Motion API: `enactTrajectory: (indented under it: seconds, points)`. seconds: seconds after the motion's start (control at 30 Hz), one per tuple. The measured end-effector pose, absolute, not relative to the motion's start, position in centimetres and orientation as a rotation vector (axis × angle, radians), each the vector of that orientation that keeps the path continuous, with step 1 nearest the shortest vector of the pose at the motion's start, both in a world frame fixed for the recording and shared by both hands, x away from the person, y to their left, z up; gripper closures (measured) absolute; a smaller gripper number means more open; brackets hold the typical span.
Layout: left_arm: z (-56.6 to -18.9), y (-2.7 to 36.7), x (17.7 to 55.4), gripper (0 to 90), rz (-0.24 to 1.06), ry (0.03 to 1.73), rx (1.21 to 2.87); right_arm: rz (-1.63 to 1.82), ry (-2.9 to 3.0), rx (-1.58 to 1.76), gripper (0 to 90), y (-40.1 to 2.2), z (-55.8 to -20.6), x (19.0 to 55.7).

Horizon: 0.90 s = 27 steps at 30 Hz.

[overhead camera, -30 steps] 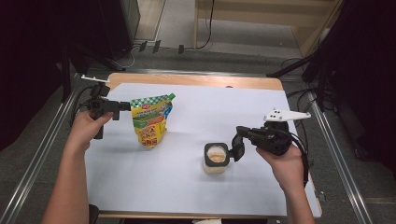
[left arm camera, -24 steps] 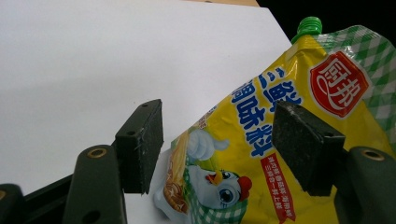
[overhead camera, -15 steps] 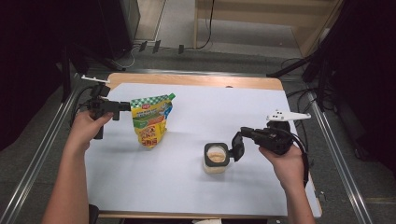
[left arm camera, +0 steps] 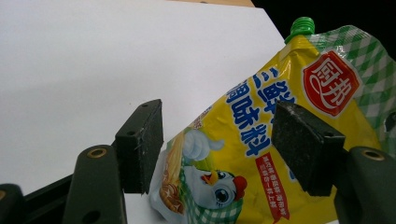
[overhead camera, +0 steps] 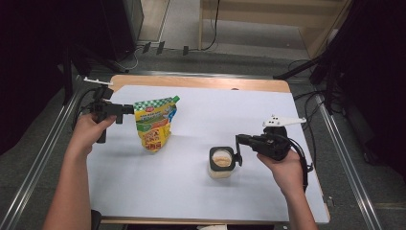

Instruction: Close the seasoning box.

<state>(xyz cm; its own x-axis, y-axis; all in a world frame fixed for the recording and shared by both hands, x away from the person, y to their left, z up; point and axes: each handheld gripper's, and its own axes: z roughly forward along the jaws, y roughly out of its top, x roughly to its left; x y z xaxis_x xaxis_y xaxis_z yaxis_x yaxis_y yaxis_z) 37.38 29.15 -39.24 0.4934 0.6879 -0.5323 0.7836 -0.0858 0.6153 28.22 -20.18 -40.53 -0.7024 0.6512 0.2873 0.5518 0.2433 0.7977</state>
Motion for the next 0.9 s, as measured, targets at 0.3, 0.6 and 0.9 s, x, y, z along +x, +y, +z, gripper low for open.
enactTrajectory:
  seconds: [0.3, 0.6, 0.9]
  points:
    - [-39.3, 29.1, 37.4, 34.9, -0.135, 1.237, 1.820, 1.480, 2.431, 1.128, 90.0, -18.7, -41.0, 28.0]
    - [-39.4, 29.0, 37.4, 34.8, -0.142, 1.235, 1.830, 1.480, 2.468, 1.088, 90.0, -17.4, -41.6, 27.9]
    - [-39.5, 29.1, 37.4, 34.8, -0.144, 1.237, 1.831, 1.463, 2.517, 1.044, 90.0, -16.0, -42.1, 27.6]
